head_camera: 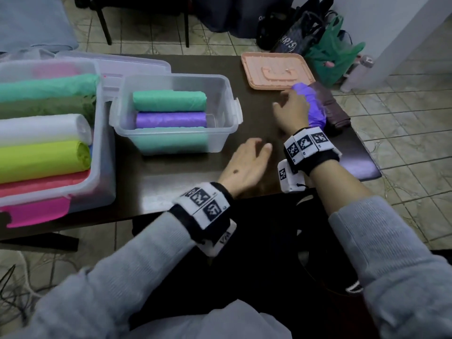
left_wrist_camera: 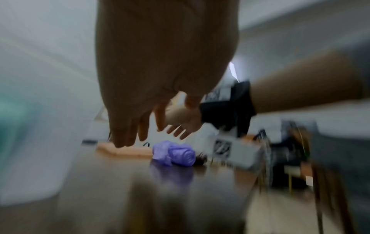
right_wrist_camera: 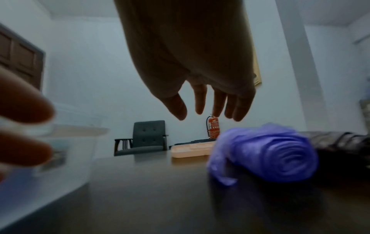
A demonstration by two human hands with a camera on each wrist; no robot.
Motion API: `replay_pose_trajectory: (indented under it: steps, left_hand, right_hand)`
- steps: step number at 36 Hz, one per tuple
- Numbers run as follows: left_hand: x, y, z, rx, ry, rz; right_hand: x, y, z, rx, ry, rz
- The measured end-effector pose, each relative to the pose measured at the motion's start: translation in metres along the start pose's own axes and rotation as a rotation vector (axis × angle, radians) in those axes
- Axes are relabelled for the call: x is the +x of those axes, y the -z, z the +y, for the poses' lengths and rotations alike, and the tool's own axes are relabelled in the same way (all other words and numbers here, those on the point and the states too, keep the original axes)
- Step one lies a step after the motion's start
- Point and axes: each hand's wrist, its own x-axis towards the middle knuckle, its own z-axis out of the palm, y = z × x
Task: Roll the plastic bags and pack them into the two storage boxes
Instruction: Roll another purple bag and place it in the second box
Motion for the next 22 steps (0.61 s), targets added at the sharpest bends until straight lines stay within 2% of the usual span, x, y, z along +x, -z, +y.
replay_pose_trajectory:
  steps: [2,4,6,11,17,22]
  left_hand:
    - [0.016,-0.009,-0.001,0.342,-0.112,-0.1]
    - [0.034,-0.017,-0.005,0.583,-0.103,-0.169]
    - [0.046,-0.024,-0.009,0.681,-0.055,-0.232]
    - [0.056,-0.033,-0.016,0.735,0.067,-0.365]
    - [0.059,-0.037,-0.023,0.76,0.089,-0.396]
    - [0.061,-0.038,-0.022,0.75,0.099,-0.402]
  right_hand:
    - [0.007,0.008,0.014,-0.109,-0.056,0.053]
    - [0.011,0.015,0.025,-0.17,-0.106,0.074]
    - [0.015,0.019,0.035,-0.217,-0.144,0.075]
    - [0.026,0.02,0.053,-0.251,-0.214,-0.015]
    - [0.029,0.023,0.065,-0.346,-0.146,-0.124]
    - [0.027,0.029,0.069,-0.287,-0.116,-0.175]
